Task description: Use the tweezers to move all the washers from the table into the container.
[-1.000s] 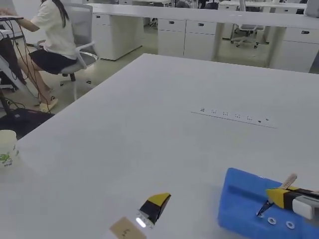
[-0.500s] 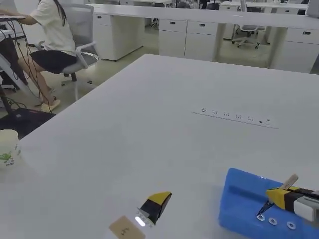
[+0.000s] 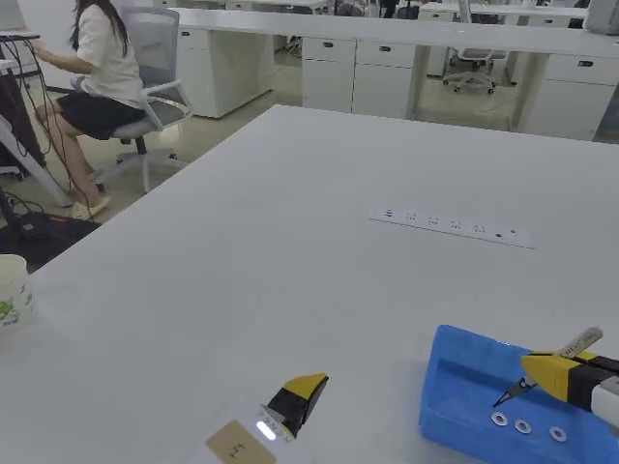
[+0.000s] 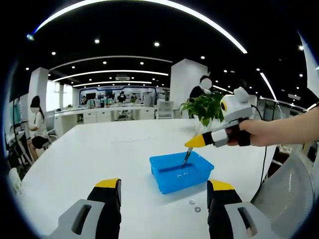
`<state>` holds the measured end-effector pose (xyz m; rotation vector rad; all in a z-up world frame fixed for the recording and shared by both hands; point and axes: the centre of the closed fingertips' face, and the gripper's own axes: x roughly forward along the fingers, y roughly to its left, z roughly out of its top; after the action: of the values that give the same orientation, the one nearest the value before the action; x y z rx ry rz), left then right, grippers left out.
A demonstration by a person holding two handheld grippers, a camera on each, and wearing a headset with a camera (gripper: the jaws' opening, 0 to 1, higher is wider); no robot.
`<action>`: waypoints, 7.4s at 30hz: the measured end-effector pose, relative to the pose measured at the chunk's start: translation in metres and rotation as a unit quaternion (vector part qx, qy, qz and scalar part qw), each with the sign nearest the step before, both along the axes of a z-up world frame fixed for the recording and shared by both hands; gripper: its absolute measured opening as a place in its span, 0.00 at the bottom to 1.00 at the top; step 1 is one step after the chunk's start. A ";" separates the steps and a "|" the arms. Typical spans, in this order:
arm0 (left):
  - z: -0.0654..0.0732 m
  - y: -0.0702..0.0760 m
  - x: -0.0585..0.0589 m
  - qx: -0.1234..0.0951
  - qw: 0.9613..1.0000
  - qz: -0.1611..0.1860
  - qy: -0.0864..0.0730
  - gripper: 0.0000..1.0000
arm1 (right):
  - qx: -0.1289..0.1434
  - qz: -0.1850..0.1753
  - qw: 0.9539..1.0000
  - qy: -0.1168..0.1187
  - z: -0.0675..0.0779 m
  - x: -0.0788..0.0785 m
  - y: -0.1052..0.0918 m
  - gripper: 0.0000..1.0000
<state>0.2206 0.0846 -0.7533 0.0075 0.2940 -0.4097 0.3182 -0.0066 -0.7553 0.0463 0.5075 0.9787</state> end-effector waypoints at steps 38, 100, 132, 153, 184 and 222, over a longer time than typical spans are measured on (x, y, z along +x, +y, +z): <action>0.001 0.000 0.000 0.002 1.000 0.000 0.002 0.69 | -0.047 0.062 0.994 0.070 -0.065 -0.058 0.011 0.03; -0.003 -0.002 -0.001 0.006 1.000 -0.006 0.007 0.67 | 0.035 0.039 0.998 0.015 0.003 -0.035 0.019 0.02; -0.002 0.000 -0.001 0.004 1.000 -0.002 0.007 0.66 | 0.041 -0.021 0.998 0.039 -0.011 0.027 0.017 0.02; -0.007 -0.002 -0.001 0.001 1.000 -0.009 0.020 0.67 | -0.033 -0.002 0.998 0.053 -0.059 0.040 0.024 0.02; -0.007 -0.003 -0.001 0.007 1.000 -0.012 0.023 0.66 | -0.041 0.029 0.999 -0.015 -0.029 0.023 0.022 0.04; -0.009 -0.006 -0.002 0.006 0.999 -0.021 0.025 0.66 | -0.005 0.079 0.994 0.077 -0.057 -0.076 0.020 0.04</action>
<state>0.2186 0.0783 -0.7623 0.0148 0.3465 -0.4502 0.2420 0.0132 -0.8127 0.0732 0.6647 1.1333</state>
